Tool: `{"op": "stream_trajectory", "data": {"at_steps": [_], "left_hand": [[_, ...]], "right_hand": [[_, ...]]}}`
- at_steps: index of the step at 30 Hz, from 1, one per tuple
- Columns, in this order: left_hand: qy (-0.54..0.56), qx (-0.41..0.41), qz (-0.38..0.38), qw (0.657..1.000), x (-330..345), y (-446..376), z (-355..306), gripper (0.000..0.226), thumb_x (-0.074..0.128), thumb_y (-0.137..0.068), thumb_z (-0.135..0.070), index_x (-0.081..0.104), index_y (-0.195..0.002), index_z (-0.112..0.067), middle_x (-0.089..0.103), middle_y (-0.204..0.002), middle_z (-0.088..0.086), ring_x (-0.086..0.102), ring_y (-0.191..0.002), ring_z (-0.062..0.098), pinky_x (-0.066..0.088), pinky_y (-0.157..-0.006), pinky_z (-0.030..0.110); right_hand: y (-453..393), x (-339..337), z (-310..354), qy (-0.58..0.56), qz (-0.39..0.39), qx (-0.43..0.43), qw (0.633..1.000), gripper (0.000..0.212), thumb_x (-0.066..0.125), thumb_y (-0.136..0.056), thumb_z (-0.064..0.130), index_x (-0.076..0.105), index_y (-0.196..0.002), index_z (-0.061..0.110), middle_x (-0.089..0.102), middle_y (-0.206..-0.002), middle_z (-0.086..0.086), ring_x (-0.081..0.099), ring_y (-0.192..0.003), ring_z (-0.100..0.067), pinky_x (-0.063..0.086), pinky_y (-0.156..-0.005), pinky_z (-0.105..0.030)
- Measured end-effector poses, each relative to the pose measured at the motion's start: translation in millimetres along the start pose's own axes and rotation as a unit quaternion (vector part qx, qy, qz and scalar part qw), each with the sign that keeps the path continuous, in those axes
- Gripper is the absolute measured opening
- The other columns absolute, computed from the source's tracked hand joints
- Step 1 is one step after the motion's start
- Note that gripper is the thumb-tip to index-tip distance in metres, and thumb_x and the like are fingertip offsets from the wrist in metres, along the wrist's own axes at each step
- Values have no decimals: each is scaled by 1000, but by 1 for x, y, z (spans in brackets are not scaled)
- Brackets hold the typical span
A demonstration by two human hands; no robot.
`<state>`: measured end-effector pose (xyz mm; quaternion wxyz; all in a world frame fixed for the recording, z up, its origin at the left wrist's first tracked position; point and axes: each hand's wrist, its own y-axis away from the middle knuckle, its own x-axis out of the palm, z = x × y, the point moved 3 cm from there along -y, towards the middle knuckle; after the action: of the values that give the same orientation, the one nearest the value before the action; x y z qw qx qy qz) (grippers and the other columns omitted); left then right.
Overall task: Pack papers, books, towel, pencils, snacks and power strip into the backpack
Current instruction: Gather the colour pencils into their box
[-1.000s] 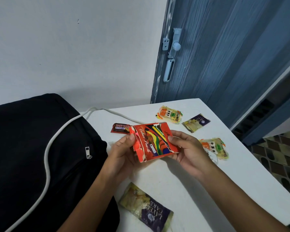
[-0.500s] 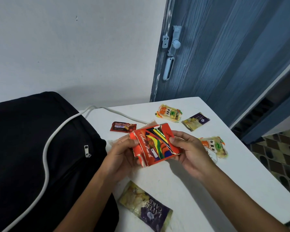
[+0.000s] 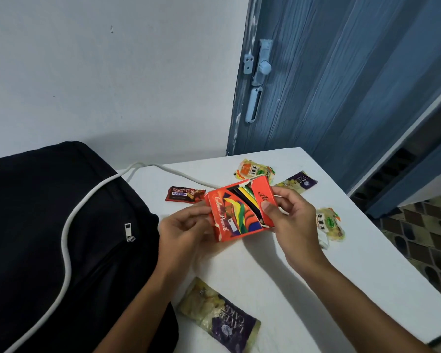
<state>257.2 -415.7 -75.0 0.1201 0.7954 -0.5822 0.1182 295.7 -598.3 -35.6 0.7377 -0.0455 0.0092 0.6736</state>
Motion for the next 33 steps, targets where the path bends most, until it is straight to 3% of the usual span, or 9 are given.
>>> {"op": "stream_trajectory", "data": {"at_steps": [6,9,12,15,17,21,26,29,33], "left_hand": [[24,-42,98,994,6,0,-2,49,76,-67,8,60,-112,-2,73,-93,20,71,-79,31,59,-70,41],[70,-51,106,991,4,-4,0,48,87,-57,-4,71,-102,-9,73,-99,16,72,-81,27,60,-64,36],[111,-72,129,983,3,-5,1,55,94,-44,-24,76,-96,-14,72,-103,15,71,-78,25,59,-58,31],[133,-84,128,979,4,-6,2,46,89,-46,-15,78,-91,-14,73,-98,14,71,-75,22,56,-53,26],[138,-82,111,981,4,-7,3,36,81,-51,-9,78,-87,-13,74,-95,14,72,-78,23,57,-57,29],[123,-50,72,989,0,-10,9,46,93,-50,-19,74,-90,-10,72,-99,20,71,-88,31,59,-71,42],[61,-31,8,998,0,-6,9,27,71,-77,4,70,-103,-1,72,-98,21,70,-93,35,57,-81,51],[62,-39,1,997,2,-6,10,32,68,-77,2,68,-109,4,71,-104,21,67,-101,37,51,-90,56],[85,-61,-15,994,1,-9,12,27,70,-70,3,71,-97,5,69,-105,25,64,-103,43,42,-98,62]], "right_hand": [[-8,-4,-1,-47,3,48,998,18,59,-91,3,63,-96,20,75,-87,3,73,-80,-20,55,-62,-32],[-9,-4,-4,-89,12,88,992,17,58,-91,1,62,-101,15,75,-85,2,73,-75,-17,54,-53,-26],[-10,-4,-7,-108,13,109,988,17,58,-91,2,61,-102,13,75,-86,-1,73,-77,-20,57,-56,-29],[-11,-4,-7,-119,17,112,986,16,58,-91,2,61,-103,13,75,-88,-2,73,-79,-23,58,-58,-31],[-10,-3,-6,-114,20,105,988,16,59,-91,3,61,-103,12,75,-87,-1,73,-78,-22,57,-56,-29],[-9,-2,-2,-96,10,64,993,16,58,-91,2,63,-100,14,75,-85,2,73,-74,-18,52,-50,-23],[-8,-1,1,-5,-18,-12,1000,18,61,-91,5,62,-103,18,74,-92,4,72,-78,-14,59,-63,-34],[-7,0,1,23,-25,-35,999,19,61,-90,5,62,-104,18,72,-97,2,72,-82,-14,60,-66,-39],[-9,-1,-1,24,-21,-21,999,17,61,-90,6,62,-104,17,73,-96,1,72,-81,-17,59,-66,-41]]}}
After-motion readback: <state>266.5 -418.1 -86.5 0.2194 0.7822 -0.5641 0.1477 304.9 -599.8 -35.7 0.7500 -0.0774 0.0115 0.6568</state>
